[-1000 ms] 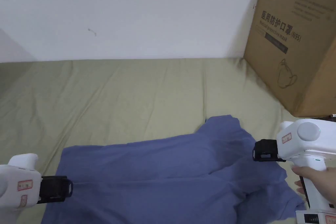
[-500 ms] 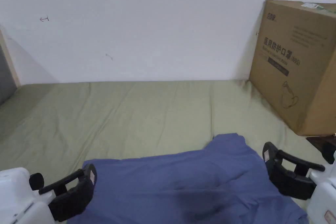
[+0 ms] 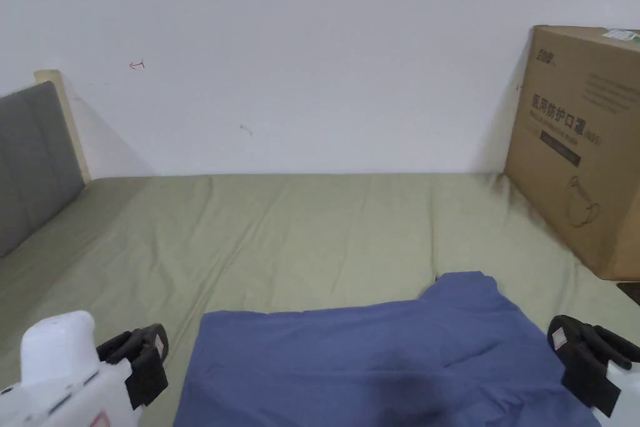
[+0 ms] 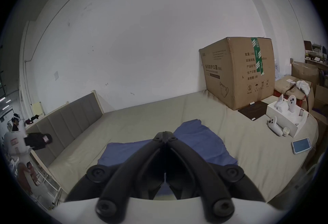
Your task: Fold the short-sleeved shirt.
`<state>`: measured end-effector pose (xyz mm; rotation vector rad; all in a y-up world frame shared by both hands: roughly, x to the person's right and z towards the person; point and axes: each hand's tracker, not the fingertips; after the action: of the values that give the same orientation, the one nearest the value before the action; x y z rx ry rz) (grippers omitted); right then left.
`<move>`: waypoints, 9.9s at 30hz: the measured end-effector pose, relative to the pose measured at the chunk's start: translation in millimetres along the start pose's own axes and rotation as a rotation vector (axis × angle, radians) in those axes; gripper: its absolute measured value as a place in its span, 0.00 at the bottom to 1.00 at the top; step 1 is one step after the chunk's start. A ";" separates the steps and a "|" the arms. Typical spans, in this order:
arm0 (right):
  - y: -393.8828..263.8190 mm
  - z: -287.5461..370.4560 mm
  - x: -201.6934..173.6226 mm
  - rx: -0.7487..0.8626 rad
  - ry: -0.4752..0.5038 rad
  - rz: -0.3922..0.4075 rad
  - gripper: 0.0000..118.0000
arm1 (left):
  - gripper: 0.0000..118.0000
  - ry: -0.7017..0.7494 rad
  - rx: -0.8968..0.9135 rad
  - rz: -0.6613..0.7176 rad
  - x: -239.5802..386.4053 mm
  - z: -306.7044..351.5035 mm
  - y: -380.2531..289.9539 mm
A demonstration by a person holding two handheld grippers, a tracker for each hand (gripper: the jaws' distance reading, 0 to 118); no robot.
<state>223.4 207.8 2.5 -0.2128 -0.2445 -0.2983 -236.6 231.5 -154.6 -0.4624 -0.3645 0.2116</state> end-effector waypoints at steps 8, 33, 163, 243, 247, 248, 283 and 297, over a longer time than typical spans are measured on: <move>-9.7 -11.1 3.5 -0.099 0.047 0.036 0.00 | 0.92 0.113 -0.685 0.123 -72.2 -134.1 -36.2; -18.5 -65.3 151.9 -0.333 0.083 -0.477 0.00 | 0.02 0.108 -0.575 -0.119 -39.5 -154.2 -98.9; 29.7 -236.3 110.5 -0.509 0.051 -0.129 0.00 | 0.02 -0.038 -0.456 -0.319 -45.2 -220.9 4.9; 34.1 9.1 -23.5 0.225 0.100 0.095 0.82 | 0.84 -0.024 0.285 -0.132 51.8 1.1 -5.4; 26.2 26.5 -40.1 0.343 0.054 0.103 0.04 | 0.57 0.006 0.370 -0.141 73.8 11.9 -13.2; 26.1 24.4 -39.8 0.325 0.054 0.101 0.00 | 0.32 0.000 0.380 -0.146 77.0 14.7 -15.4; 16.7 -34.5 -63.4 0.184 -0.004 0.237 0.00 | 1.00 -0.683 -0.600 0.878 -198.3 -176.9 -157.4; 21.2 -32.6 -37.8 0.157 -0.013 0.086 0.00 | 0.05 -0.292 -0.630 0.513 -146.2 -158.7 -129.8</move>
<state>201.7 229.6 -42.2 -0.0695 -0.2699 -0.1918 -293.5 14.3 -268.7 -1.1546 -0.5976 0.6761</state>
